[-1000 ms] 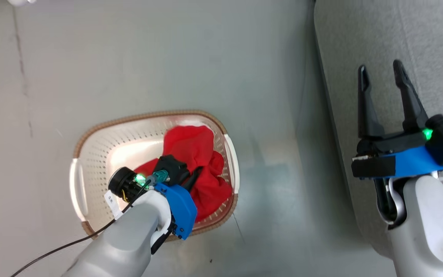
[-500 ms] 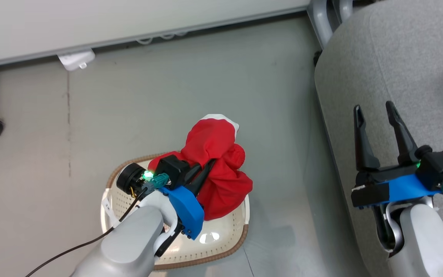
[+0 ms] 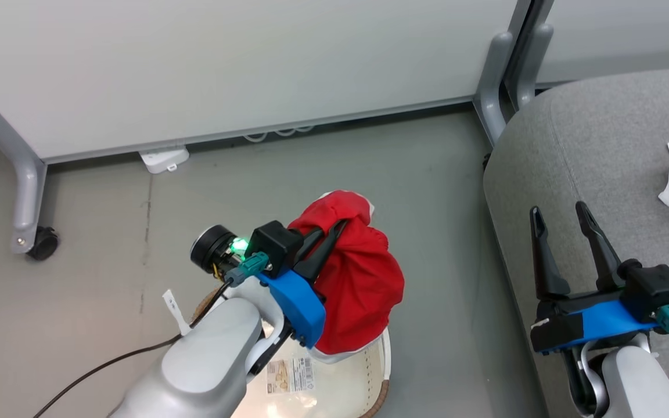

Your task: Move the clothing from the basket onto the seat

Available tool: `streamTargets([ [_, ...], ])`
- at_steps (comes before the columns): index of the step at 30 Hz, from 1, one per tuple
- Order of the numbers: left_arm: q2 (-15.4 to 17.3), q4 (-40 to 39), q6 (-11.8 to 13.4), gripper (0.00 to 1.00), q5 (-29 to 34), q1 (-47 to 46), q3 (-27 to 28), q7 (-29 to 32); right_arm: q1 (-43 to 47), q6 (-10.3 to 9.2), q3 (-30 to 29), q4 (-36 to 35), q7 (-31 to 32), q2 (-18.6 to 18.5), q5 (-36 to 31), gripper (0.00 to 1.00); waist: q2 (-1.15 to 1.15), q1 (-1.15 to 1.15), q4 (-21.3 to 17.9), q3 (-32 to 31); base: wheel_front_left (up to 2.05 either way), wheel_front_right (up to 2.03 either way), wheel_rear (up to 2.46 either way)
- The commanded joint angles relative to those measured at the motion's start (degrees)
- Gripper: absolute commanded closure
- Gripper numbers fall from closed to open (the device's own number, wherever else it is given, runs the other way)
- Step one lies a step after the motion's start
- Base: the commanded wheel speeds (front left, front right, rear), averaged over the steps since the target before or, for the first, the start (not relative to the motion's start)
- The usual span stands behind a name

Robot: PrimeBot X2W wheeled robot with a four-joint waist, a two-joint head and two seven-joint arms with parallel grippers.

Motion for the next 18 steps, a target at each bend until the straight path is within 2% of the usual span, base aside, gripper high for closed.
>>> streamTargets([
  [1, 0.1, -0.4, -0.1, 1.00, 0.2, -1.1, 0.1, -0.3, 1.0, -0.04, 0.1, 0.2, 0.0, -0.1, 0.2, 0.00, 0.00, 0.01, 0.5, -1.2, 0.00, 0.00, 0.00],
  [18, -1.0, -3.9, 0.1, 1.00, -0.2, -3.1, -1.2, 1.1, 5.2, -0.04, 0.7, 0.8, 0.0, 0.3, 0.4, 0.00, 0.00, 0.01, 1.2, -7.5, 0.00, 0.00, 0.00],
])
